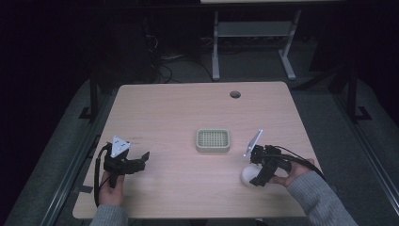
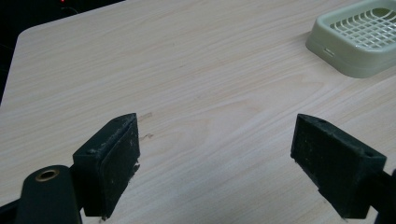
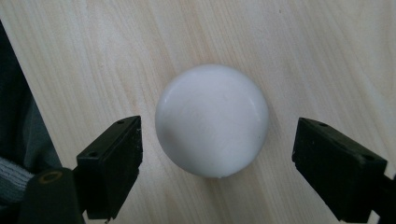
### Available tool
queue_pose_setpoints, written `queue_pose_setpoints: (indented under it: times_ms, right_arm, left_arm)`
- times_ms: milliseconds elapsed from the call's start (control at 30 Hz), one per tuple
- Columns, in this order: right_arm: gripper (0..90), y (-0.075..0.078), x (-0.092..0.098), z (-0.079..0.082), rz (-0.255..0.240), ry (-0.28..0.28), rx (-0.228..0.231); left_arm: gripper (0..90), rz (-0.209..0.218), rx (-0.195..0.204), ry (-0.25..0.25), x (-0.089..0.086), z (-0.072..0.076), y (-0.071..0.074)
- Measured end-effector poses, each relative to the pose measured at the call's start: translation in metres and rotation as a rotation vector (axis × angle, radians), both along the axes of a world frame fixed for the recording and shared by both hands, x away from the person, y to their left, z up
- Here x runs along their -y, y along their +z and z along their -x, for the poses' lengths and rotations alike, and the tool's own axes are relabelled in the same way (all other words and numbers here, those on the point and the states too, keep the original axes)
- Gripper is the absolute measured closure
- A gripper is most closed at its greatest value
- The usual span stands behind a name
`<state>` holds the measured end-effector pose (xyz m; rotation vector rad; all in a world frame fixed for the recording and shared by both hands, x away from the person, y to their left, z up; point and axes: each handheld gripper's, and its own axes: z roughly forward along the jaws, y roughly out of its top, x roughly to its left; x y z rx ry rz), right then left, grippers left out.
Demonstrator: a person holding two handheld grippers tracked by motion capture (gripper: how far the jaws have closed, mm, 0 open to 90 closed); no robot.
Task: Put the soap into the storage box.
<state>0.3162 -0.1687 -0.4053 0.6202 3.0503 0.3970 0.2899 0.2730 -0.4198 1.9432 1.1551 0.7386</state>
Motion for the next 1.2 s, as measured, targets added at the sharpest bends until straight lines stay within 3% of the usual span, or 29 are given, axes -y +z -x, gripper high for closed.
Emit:
queue_pose_setpoints:
  times_ms: [1200]
  right_arm:
    - [15.5,-0.021,-0.012,-0.003,0.049,0.016,-0.023]
  left_arm:
    - [15.2,0.000,0.002,-0.004,0.001,0.000,0.000]
